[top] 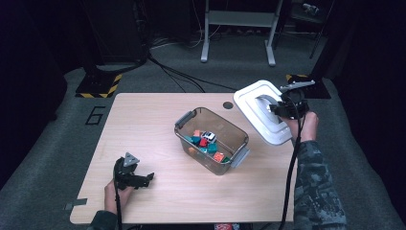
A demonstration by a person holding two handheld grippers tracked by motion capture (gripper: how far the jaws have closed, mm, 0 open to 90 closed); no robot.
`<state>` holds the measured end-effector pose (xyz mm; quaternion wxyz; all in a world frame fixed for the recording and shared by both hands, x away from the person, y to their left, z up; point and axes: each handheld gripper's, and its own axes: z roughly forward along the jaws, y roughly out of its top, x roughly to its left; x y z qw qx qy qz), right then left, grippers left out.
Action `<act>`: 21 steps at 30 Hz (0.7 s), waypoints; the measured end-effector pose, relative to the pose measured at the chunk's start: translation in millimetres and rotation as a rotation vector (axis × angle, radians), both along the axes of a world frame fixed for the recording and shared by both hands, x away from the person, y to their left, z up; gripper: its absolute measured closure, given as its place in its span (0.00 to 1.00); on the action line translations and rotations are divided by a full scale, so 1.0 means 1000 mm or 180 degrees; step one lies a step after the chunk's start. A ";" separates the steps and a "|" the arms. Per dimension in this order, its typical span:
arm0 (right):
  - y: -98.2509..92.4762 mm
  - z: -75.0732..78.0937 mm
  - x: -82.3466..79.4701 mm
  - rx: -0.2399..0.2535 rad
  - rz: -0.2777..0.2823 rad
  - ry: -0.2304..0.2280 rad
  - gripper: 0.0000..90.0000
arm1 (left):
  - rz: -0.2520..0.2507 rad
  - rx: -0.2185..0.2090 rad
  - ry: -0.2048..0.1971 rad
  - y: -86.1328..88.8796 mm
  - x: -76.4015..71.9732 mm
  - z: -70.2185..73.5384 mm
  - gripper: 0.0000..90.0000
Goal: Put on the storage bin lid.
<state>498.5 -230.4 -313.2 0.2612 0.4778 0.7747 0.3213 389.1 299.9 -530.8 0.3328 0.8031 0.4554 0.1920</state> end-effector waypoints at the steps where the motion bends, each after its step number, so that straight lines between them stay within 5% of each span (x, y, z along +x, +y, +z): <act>1: 0.003 0.002 -0.002 0.0014 0.0012 0.0002 0.75 | 0.0003 0.0002 0.0000 0.000 0.000 0.000 0.00; 21: 0.071 0.025 -0.033 0.0017 0.0556 -0.0099 0.75 | 0.0032 -0.0025 -0.0006 -0.001 0.000 0.000 0.00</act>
